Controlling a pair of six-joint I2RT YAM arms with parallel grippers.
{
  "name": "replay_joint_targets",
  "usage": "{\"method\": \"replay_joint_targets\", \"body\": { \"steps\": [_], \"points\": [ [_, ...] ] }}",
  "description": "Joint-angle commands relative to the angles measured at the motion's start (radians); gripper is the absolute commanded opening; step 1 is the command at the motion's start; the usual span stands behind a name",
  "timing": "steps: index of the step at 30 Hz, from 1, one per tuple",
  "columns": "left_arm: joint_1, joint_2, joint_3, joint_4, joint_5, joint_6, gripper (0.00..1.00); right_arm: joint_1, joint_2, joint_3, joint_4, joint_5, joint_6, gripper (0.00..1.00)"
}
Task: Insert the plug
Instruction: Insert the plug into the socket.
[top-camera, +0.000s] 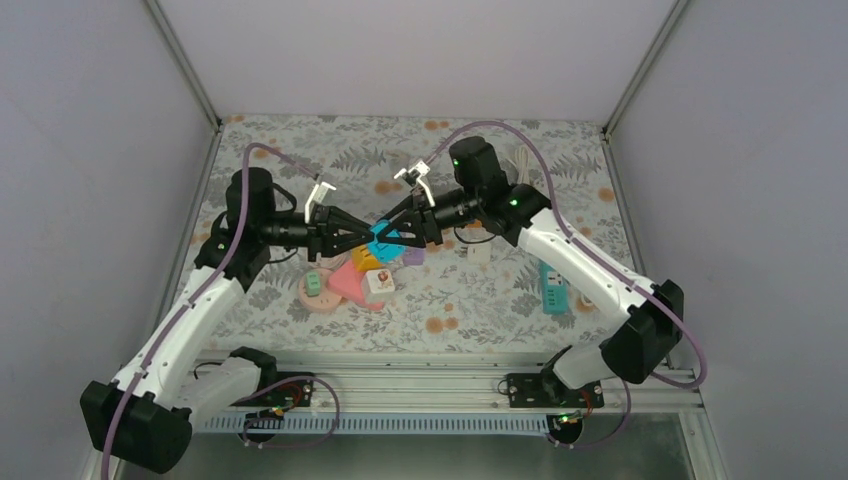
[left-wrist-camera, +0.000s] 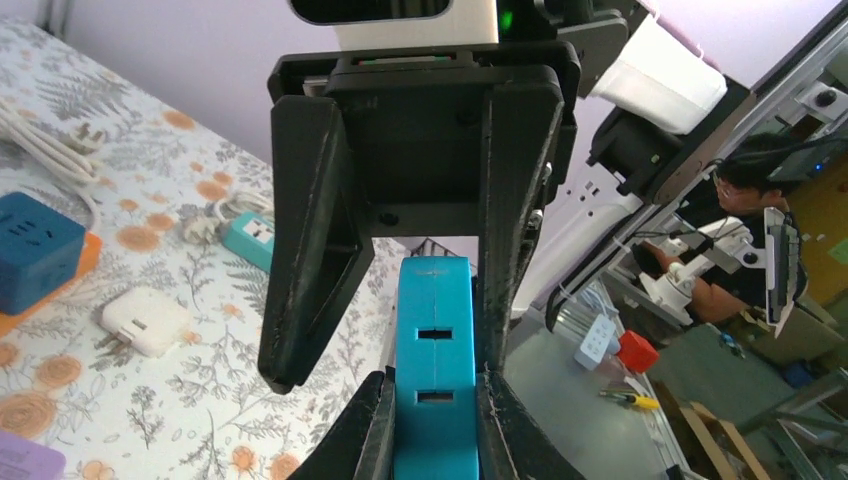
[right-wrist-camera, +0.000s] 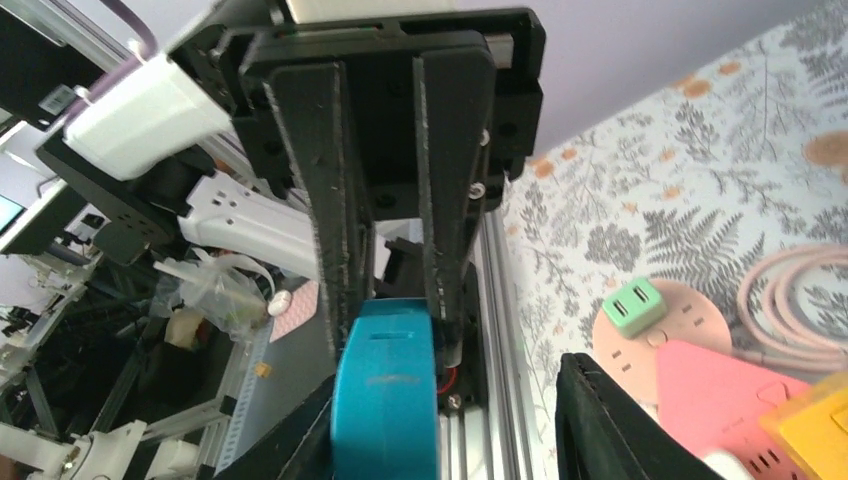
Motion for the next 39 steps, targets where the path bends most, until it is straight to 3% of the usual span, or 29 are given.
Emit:
{"method": "replay_joint_targets", "body": {
  "steps": [1, 10, 16, 19, 22, 26, 31, 33, 34, 37, 39],
  "points": [
    [-0.014, 0.013, 0.019, -0.070, 0.038, 0.087, 0.02, 0.015, 0.046, 0.061, -0.239, 0.034, -0.155, 0.39],
    [-0.036, 0.047, 0.014, -0.093, 0.015, 0.108, 0.02, 0.068, 0.096, 0.081, -0.303, 0.024, -0.187, 0.40],
    [-0.046, 0.045, 0.016, -0.118, 0.012, 0.132, 0.02, 0.066, 0.104, 0.098, -0.294, 0.031, -0.176, 0.23],
    [-0.048, 0.044, 0.012, -0.131, 0.004, 0.140, 0.02, 0.058, 0.093, 0.107, -0.290, 0.035, -0.169, 0.38],
    [-0.047, 0.043, 0.008, -0.132, -0.001, 0.141, 0.02, 0.050, 0.082, 0.104, -0.291, 0.043, -0.165, 0.39],
    [-0.049, 0.050, 0.015, -0.130, -0.001, 0.140, 0.02, 0.050, 0.086, 0.086, -0.294, 0.043, -0.164, 0.31],
    [-0.049, 0.058, 0.022, -0.136, -0.001, 0.144, 0.02, 0.050, 0.090, 0.078, -0.294, 0.065, -0.161, 0.05],
    [-0.048, 0.059, 0.024, -0.139, -0.007, 0.143, 0.03, 0.048, 0.092, 0.084, -0.292, 0.085, -0.152, 0.03],
    [-0.048, 0.060, 0.027, -0.145, -0.018, 0.142, 0.12, 0.047, 0.094, 0.087, -0.291, 0.094, -0.145, 0.03],
    [-0.045, 0.059, 0.044, -0.162, -0.095, 0.124, 0.51, 0.042, 0.102, 0.091, -0.288, 0.121, -0.129, 0.03],
    [-0.031, 0.053, 0.046, -0.158, -0.174, 0.076, 0.69, 0.033, 0.105, 0.085, -0.277, 0.149, -0.108, 0.03]
  ]
}}
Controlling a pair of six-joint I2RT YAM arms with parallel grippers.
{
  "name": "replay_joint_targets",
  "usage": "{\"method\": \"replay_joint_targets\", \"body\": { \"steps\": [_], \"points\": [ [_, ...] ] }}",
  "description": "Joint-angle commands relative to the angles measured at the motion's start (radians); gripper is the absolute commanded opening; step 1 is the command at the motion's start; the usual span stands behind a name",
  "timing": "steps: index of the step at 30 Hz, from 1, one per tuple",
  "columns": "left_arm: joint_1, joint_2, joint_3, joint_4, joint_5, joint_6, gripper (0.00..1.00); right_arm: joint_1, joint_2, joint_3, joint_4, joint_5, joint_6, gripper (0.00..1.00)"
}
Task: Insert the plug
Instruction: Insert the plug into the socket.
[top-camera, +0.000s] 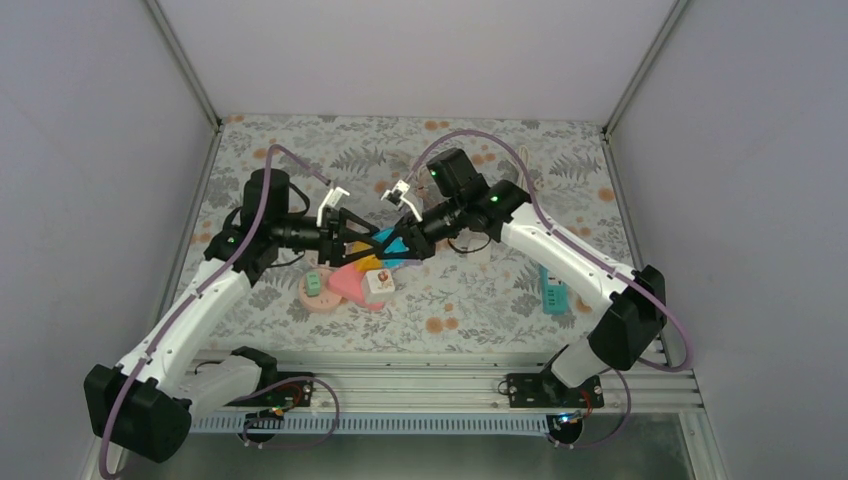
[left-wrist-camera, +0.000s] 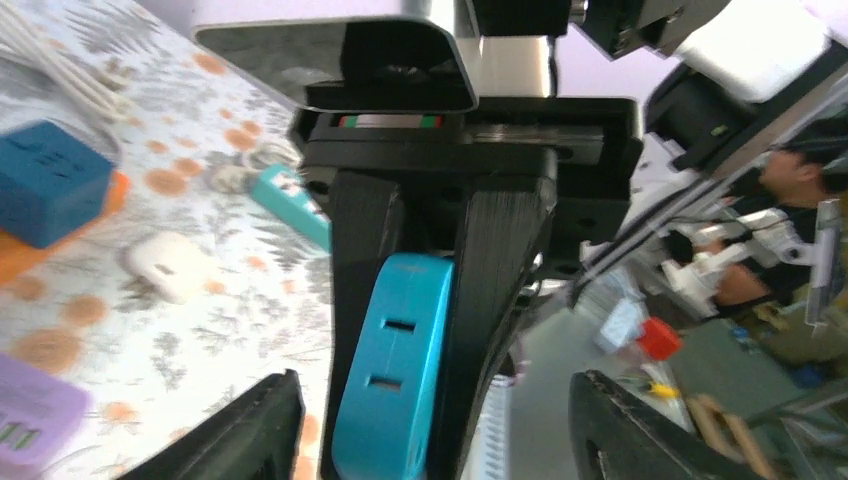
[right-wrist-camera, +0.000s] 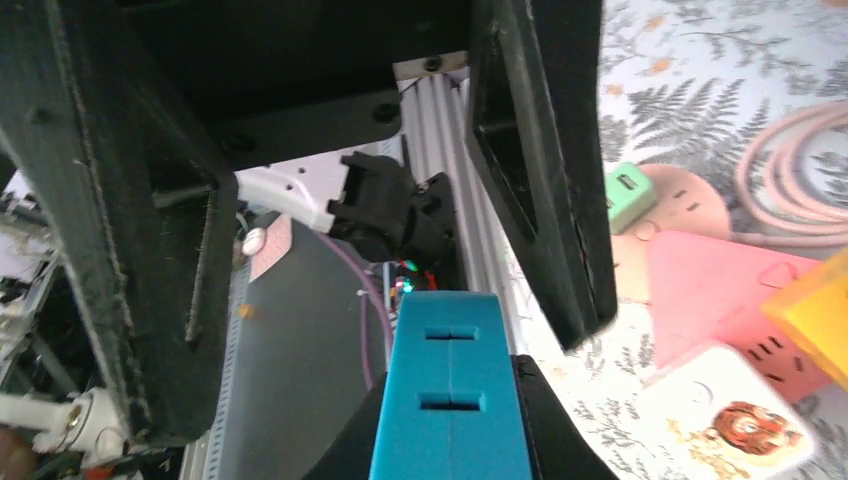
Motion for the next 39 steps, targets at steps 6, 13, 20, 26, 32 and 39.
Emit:
{"method": "replay_joint_targets", "body": {
  "steps": [6, 13, 20, 26, 32, 39],
  "points": [
    [0.104, -0.030, -0.007, -0.017, -0.474, -0.184, 0.88, -0.085, 0.034, -0.063, 0.162, 0.115, 0.209, 0.03],
    [0.112, -0.028, -0.123, -0.013, -0.644, -0.237, 0.86, -0.123, 0.216, -0.047, 0.280, 0.101, 0.375, 0.03],
    [0.109, 0.056, -0.194, -0.018, -0.660, -0.246, 0.76, -0.123, 0.412, 0.109, 0.186, 0.122, 0.425, 0.04],
    [0.102, 0.113, -0.212, -0.005, -0.694, -0.258, 0.69, -0.124, 0.482, 0.183, 0.077, 0.174, 0.417, 0.04],
    [0.063, 0.174, -0.218, 0.042, -0.696, -0.286, 0.65, -0.124, 0.512, 0.249, -0.028, 0.210, 0.415, 0.04],
    [0.009, 0.210, -0.211, 0.055, -0.764, -0.322, 0.62, -0.120, 0.470, 0.216, -0.077, 0.208, 0.435, 0.04]
  ]
}}
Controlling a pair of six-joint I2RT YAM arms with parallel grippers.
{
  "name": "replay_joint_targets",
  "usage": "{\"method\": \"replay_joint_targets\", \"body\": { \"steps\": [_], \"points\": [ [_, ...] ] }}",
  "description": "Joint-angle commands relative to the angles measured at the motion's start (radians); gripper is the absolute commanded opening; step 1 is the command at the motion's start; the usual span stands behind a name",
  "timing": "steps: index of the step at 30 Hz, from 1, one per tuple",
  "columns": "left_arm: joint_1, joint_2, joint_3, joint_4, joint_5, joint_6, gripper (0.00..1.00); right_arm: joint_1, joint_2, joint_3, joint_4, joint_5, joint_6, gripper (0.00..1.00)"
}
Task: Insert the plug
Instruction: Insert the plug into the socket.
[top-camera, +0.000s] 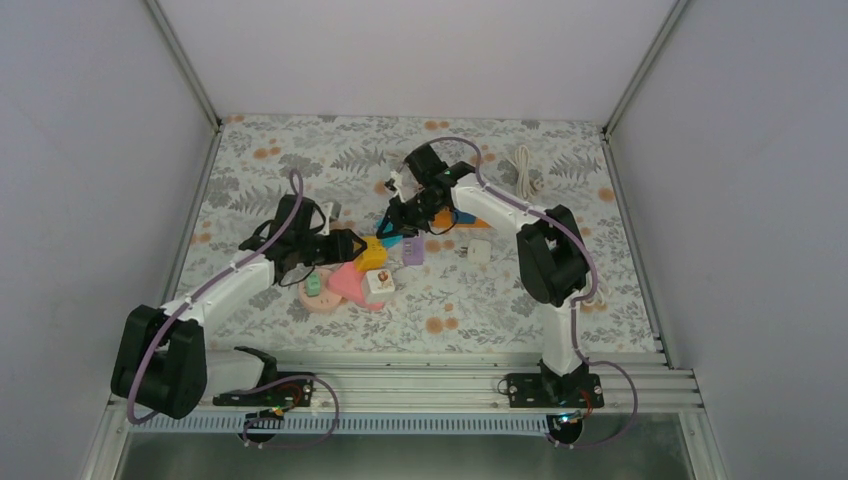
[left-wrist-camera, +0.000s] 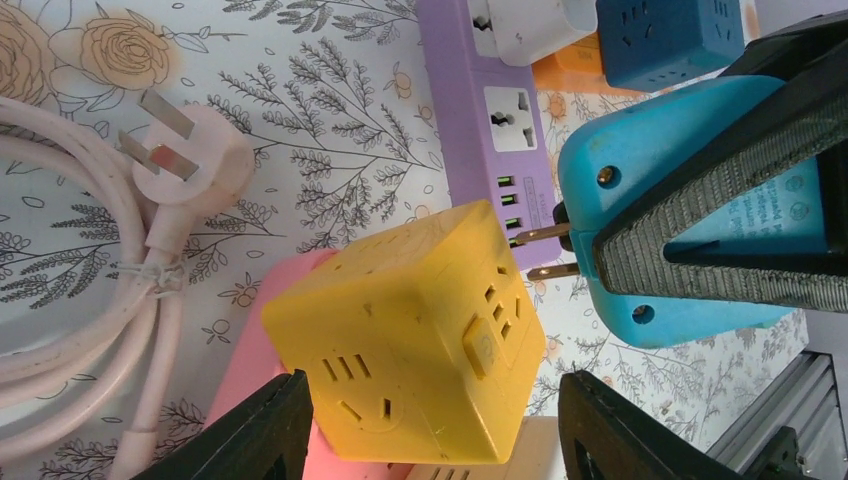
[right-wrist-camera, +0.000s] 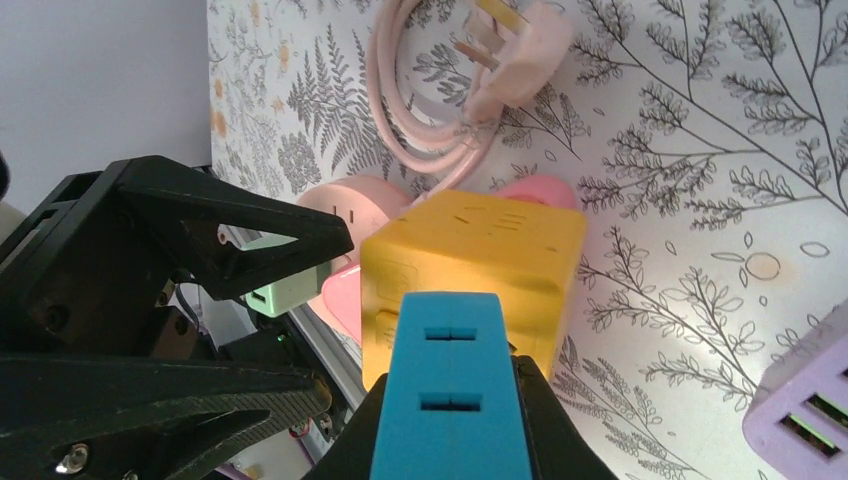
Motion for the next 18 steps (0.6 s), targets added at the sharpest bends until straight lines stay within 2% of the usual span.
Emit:
{"method": "replay_joint_targets", "body": {
  "steps": [1, 9, 18],
  "points": [
    [-0.025, 0.009, -0.004, 0.028, -0.060, -0.035, 0.61, 0.003, -0.042, -0.012, -0.053, 0.000, 0.026, 0.04],
    [-0.032, 0.021, -0.018, 0.031, -0.090, -0.044, 0.50, 0.031, -0.029, -0.021, -0.008, -0.006, 0.063, 0.04],
    [-0.041, 0.043, -0.026, 0.031, -0.075, -0.038, 0.43, 0.049, -0.037, -0.056, 0.045, -0.022, 0.093, 0.04]
  ]
}}
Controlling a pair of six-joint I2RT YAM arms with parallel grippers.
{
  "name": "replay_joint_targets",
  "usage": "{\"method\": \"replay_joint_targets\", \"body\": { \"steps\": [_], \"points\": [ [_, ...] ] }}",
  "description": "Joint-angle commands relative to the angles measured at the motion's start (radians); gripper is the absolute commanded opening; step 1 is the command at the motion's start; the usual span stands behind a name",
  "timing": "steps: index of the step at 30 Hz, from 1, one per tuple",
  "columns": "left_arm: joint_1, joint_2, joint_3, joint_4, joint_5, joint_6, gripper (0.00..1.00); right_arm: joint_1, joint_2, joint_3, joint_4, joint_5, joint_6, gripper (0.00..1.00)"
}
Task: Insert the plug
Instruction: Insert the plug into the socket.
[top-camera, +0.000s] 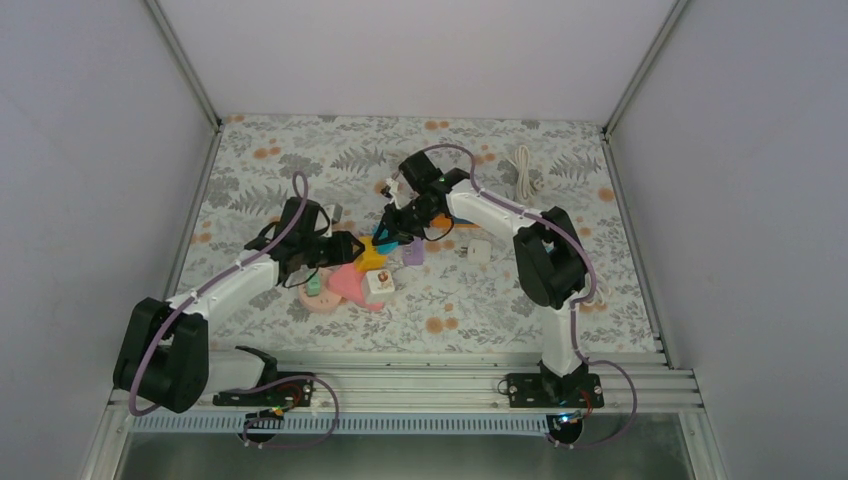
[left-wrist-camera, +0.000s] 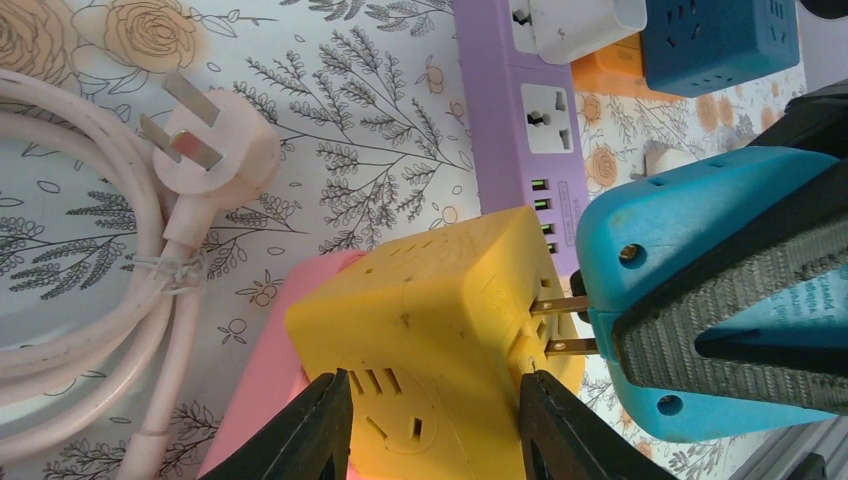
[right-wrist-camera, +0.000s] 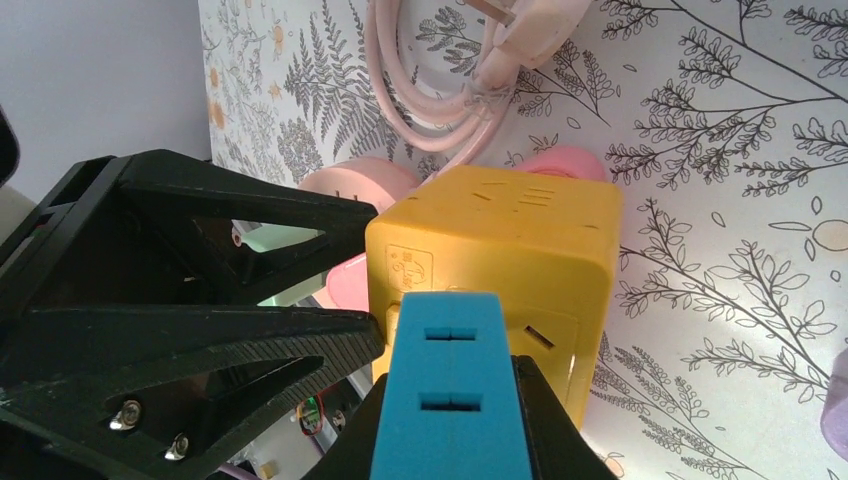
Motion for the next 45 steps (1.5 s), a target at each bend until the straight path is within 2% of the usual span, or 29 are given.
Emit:
{"method": "replay_joint_targets", "body": {
  "steps": [1, 13, 22, 32, 41, 45],
  "points": [
    [-0.006, 0.017, -0.012, 0.006, -0.006, 0.001, 0.43, 0.013, -0.029, -0.023, 0.026, -0.021, 0.026, 0.04],
    [-0.015, 0.028, -0.021, 0.007, -0.012, -0.002, 0.37, 0.024, -0.030, -0.036, 0.018, 0.024, 0.043, 0.04],
    [-0.023, 0.043, -0.037, 0.003, -0.018, -0.007, 0.31, 0.059, 0.000, -0.013, -0.041, 0.120, 0.045, 0.04],
    [-0.028, 0.041, -0.050, -0.002, -0.034, -0.011, 0.29, 0.107, 0.042, 0.053, -0.117, 0.220, 0.072, 0.04],
    [-0.030, 0.034, -0.070, -0.009, -0.061, -0.015, 0.28, 0.138, 0.071, 0.026, -0.126, 0.294, 0.098, 0.04],
    [-0.030, 0.030, -0.079, -0.019, -0.079, -0.015, 0.27, 0.122, 0.064, -0.009, -0.096, 0.253, 0.077, 0.04]
  ]
}}
